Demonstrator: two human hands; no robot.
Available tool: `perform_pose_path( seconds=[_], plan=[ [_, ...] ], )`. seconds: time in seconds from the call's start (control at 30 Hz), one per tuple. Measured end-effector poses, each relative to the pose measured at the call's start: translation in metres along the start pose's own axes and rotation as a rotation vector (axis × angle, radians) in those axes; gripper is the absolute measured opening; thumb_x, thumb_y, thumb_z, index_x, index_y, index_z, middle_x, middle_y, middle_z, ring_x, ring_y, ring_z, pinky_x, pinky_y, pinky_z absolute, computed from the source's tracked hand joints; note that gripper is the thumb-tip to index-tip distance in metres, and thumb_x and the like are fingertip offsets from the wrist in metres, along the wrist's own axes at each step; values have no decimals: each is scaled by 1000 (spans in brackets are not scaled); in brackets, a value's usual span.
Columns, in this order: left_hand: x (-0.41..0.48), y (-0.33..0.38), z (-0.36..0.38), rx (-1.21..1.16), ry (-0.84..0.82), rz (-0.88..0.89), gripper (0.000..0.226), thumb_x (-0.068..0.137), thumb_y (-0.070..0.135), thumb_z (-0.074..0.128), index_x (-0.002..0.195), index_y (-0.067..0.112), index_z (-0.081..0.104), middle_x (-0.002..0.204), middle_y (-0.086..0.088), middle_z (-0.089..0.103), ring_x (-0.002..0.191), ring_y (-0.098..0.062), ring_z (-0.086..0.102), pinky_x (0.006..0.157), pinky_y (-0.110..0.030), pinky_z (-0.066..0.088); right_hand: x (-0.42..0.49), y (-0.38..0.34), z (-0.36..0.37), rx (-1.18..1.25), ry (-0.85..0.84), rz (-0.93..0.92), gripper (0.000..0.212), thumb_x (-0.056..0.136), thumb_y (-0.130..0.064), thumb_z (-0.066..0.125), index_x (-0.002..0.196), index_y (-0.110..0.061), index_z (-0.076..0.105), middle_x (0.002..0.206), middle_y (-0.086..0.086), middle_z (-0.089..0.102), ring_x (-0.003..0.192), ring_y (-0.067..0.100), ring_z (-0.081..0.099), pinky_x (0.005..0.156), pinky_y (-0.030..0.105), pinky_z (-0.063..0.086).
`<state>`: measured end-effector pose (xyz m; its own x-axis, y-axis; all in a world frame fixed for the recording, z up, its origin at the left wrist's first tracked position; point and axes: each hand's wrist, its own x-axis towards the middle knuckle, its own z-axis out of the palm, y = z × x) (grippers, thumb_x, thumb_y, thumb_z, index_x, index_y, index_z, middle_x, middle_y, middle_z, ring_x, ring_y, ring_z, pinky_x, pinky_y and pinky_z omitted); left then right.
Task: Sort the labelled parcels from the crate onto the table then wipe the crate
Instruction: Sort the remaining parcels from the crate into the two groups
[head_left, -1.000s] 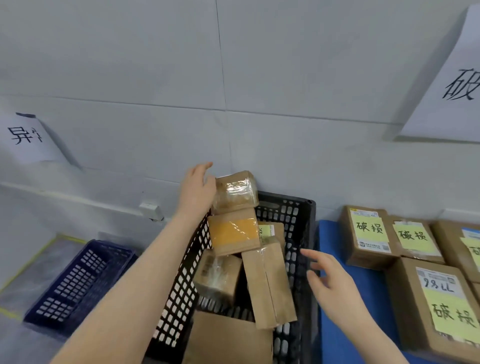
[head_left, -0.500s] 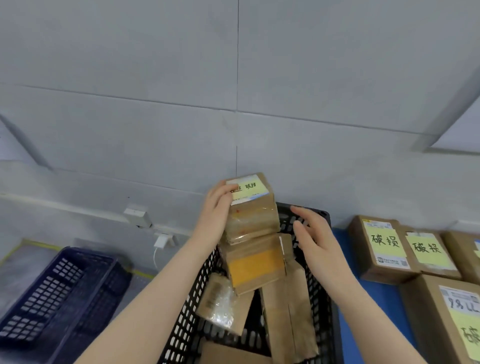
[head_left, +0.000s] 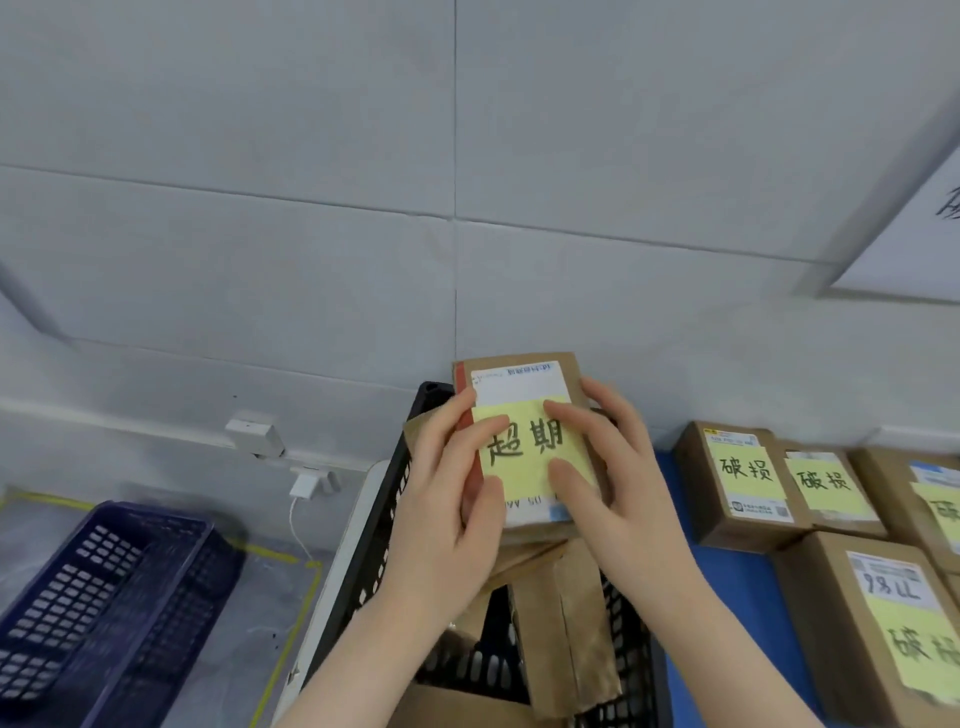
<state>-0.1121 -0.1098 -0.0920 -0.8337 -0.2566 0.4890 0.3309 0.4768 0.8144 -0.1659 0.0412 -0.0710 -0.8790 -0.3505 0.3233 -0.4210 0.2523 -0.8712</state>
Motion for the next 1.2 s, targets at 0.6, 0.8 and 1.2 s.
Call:
perform_pose_path(
  seconds=[0.6, 0.8, 1.2],
  plan=[
    [-37, 49, 23, 290, -37, 134, 48, 78, 20, 38, 116, 5, 63, 142, -6, 43, 130, -13, 42, 95, -6, 33, -66, -6, -32, 87, 109, 51, 42, 84, -10, 55, 125, -21, 56, 145, -12, 28, 135, 5, 34, 99, 22, 46],
    [-42, 95, 55, 312, -35, 248, 47, 79, 16, 39, 117, 2, 63, 142, -10, 43, 131, -6, 38, 99, -25, 40, -89, -15, -84, 150, 173, 4, 42, 84, -5, 57, 124, -20, 57, 144, -11, 29, 133, 4, 36, 95, 19, 47],
    [-100, 214, 226, 213, -95, 314, 45, 78, 15, 40, 116, 3, 61, 141, -11, 42, 132, -4, 36, 101, -6, 31, -177, 20, -279, 84, 245, -47, 46, 82, 3, 59, 123, -19, 58, 144, -9, 31, 137, 3, 33, 101, 18, 41]
  ],
)
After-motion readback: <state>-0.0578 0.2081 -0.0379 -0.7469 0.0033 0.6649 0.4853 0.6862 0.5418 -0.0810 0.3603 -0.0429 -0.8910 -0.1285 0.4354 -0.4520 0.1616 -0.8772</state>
